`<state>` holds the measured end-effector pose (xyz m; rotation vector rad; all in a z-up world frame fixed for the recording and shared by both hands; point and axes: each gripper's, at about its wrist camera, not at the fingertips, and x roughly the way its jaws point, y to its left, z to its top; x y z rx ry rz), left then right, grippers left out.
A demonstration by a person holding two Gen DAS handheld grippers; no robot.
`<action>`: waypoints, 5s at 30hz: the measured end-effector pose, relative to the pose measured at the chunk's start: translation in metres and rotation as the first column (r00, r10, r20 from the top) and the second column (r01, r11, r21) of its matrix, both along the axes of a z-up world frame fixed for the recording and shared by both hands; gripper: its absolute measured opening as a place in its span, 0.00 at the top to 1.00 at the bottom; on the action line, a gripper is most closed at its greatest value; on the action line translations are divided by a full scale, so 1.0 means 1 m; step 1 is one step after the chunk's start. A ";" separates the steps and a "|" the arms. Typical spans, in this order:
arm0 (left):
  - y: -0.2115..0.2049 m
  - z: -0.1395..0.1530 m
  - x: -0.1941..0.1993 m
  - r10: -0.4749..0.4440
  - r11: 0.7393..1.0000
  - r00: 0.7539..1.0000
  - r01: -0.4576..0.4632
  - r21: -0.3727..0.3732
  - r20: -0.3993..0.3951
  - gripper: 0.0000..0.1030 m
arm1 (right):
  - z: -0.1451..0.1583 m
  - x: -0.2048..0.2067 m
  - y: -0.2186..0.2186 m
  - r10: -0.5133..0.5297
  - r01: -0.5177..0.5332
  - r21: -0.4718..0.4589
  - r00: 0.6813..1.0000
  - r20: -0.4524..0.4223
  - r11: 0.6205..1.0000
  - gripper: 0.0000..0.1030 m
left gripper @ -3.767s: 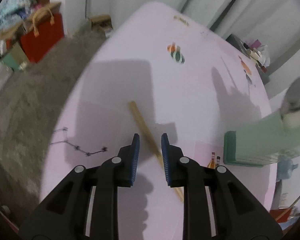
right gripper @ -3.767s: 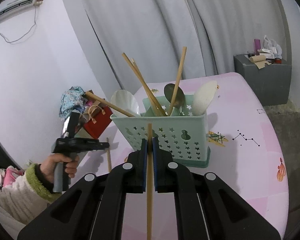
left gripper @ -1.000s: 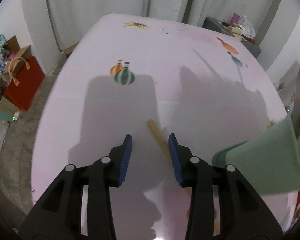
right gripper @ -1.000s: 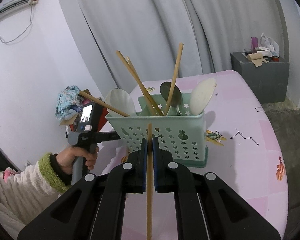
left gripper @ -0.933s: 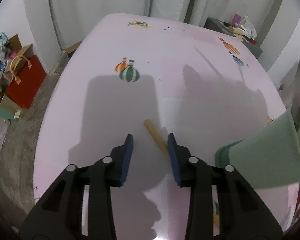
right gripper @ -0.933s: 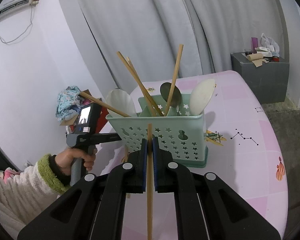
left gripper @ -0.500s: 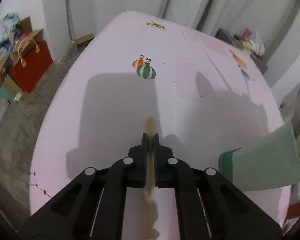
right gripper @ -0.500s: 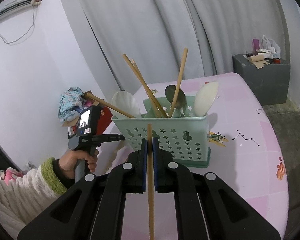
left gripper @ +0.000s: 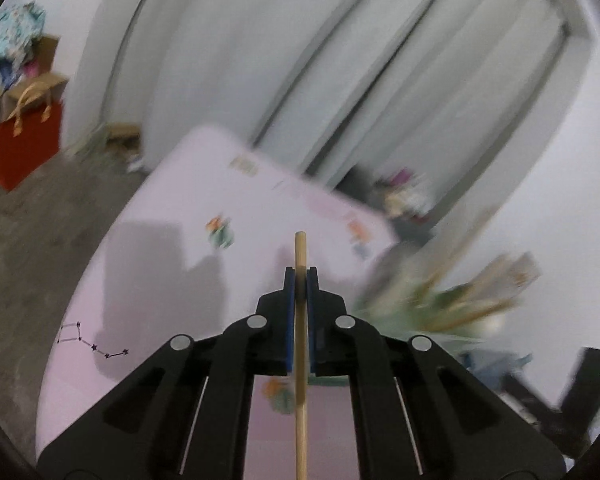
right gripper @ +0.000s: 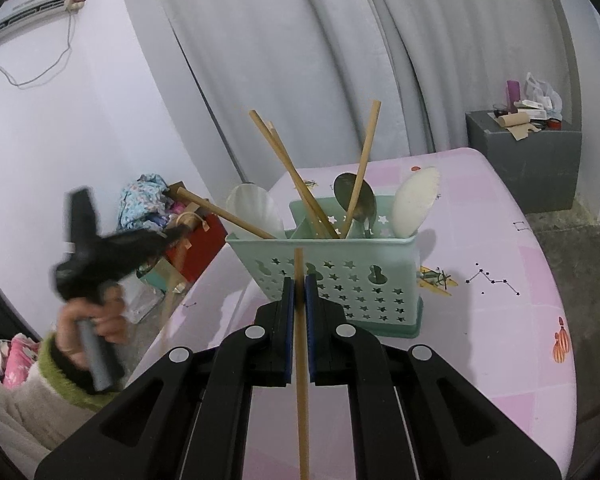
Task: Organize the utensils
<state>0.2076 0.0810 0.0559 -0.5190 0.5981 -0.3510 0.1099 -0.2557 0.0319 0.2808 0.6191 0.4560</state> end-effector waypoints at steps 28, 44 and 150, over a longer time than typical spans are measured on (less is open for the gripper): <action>-0.139 0.139 0.026 0.050 0.998 0.861 -0.027 -0.053 0.506 0.96 | 0.001 -0.002 -0.012 -0.011 0.010 0.059 1.000 0.017 0.998 0.94; -0.200 0.096 0.059 0.222 0.935 0.791 -0.338 0.105 0.571 0.96 | -0.010 0.006 -0.029 -0.015 0.015 0.106 1.000 0.000 0.994 0.94; -0.105 -0.005 -0.143 0.113 0.865 0.992 -0.123 0.486 0.051 0.08 | -0.021 -0.062 0.021 -0.308 0.313 -0.249 0.950 0.057 0.917 0.07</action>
